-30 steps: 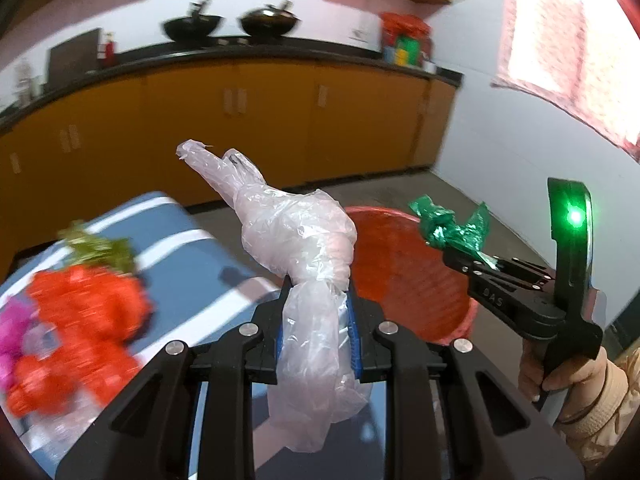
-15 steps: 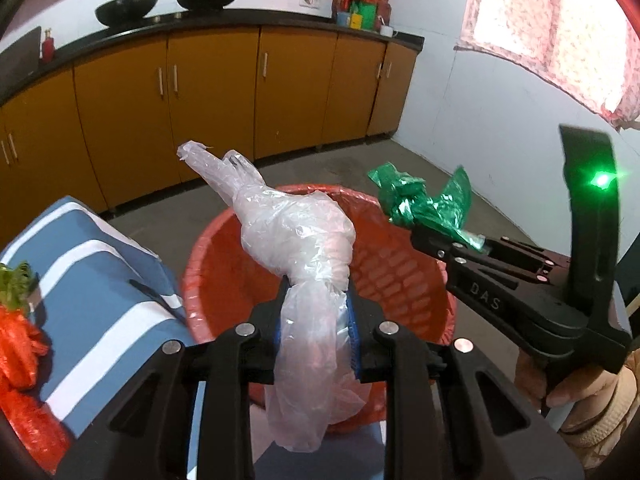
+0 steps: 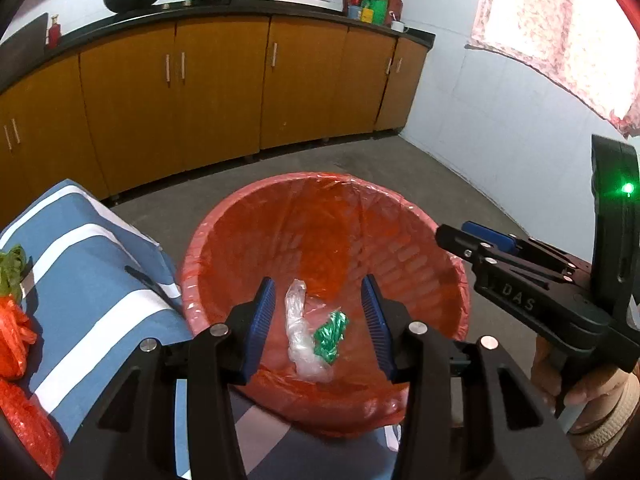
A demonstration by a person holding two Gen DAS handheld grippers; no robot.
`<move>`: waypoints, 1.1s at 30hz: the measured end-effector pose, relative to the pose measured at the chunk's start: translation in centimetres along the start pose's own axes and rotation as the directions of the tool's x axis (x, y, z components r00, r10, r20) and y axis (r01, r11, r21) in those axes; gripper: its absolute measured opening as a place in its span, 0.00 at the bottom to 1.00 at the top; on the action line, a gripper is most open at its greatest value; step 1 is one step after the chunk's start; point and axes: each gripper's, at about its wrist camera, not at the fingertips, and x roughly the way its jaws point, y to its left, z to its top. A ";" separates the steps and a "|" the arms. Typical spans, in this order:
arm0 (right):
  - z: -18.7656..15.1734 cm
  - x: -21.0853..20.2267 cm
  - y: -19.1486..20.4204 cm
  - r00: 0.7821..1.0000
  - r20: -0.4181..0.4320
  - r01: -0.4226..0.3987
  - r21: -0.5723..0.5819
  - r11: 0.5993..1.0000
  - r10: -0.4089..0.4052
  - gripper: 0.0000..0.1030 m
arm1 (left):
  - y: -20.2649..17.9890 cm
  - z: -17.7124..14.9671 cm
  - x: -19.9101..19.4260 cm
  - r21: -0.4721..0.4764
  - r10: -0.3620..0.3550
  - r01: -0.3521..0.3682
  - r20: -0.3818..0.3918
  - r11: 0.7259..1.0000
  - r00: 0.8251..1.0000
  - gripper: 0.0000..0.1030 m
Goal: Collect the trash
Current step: 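Carry both bags over the red wastebasket and open both tools to drop them, then grasp the red bag with the right tool while the left tool grasps bubble wrap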
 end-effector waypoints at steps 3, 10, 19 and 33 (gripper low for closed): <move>0.1 -0.3 0.4 1.000 0.002 -0.002 -0.002 1.000 0.002 0.35 | 0.6 -0.1 -0.9 -0.011 0.019 -0.018 0.012 1.000 1.000 0.44; 0.4 -1.3 3.2 0.999 0.007 -0.048 -0.044 0.998 0.048 0.35 | 3.4 -1.6 -5.2 -0.065 0.108 -0.104 0.071 0.992 0.992 0.46; -0.5 -2.2 12.5 0.976 -0.038 -0.217 -0.157 0.963 0.214 0.35 | 9.4 -6.1 -14.1 -0.163 0.350 -0.326 0.154 0.931 0.924 0.51; -5.2 -3.3 28.7 0.856 -0.186 -0.517 -0.268 0.813 0.483 0.45 | 19.8 -15.9 -25.2 -0.422 0.711 -0.628 0.059 0.654 0.701 0.58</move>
